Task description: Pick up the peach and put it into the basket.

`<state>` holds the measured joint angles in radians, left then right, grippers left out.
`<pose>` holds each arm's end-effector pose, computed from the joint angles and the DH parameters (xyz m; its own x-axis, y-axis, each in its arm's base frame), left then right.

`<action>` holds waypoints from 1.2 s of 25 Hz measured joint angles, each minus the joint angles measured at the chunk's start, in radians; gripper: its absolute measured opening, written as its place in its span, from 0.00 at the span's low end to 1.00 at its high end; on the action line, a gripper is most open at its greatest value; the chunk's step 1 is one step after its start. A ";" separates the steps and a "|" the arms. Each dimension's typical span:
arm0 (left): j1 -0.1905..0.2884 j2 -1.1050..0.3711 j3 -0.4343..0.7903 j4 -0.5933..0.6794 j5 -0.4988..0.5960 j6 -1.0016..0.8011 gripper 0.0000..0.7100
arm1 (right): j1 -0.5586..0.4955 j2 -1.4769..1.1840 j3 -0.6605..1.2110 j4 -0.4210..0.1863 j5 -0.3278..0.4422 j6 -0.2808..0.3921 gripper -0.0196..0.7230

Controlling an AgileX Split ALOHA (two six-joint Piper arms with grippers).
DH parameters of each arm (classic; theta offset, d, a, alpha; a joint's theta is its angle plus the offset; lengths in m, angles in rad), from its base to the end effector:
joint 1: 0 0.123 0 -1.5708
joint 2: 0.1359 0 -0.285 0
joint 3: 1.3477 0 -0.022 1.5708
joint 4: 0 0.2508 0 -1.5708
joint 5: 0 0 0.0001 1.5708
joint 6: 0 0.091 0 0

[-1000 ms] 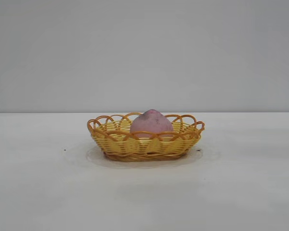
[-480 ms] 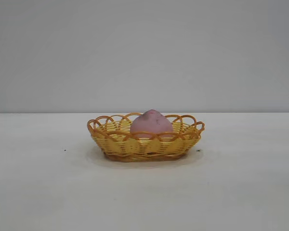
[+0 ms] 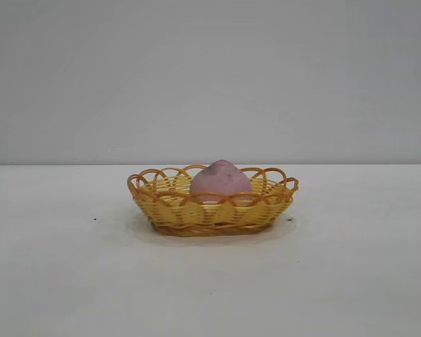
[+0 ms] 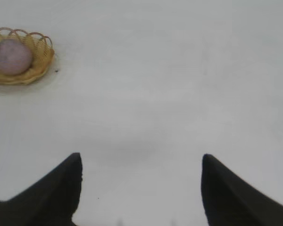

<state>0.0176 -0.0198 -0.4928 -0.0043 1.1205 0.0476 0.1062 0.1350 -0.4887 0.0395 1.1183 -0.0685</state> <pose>-0.0096 -0.0005 0.2704 -0.4975 0.0370 -0.8667 0.0085 0.9993 0.0377 0.0132 0.0047 0.2691 -0.6154 -0.1171 -0.7795 -0.1652 0.9861 -0.0177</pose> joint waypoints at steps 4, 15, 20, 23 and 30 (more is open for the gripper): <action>0.000 0.000 0.000 0.000 0.000 0.000 0.74 | 0.000 -0.094 0.000 -0.008 0.011 0.001 0.64; 0.000 0.000 0.000 0.000 0.000 0.000 0.74 | 0.000 -0.151 0.000 -0.008 0.020 0.003 0.64; 0.000 0.000 0.000 0.000 0.000 0.000 0.74 | 0.000 -0.151 0.000 -0.010 0.020 0.011 0.64; 0.000 0.000 0.000 0.000 0.000 0.000 0.74 | 0.000 -0.151 0.000 -0.007 0.020 0.013 0.64; 0.000 0.000 0.000 0.000 0.000 0.000 0.74 | 0.000 -0.151 0.000 -0.007 0.020 0.017 0.64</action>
<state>0.0176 -0.0198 -0.4928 -0.0043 1.1205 0.0476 0.1062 -0.0160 -0.4889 0.0330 1.1388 -0.0518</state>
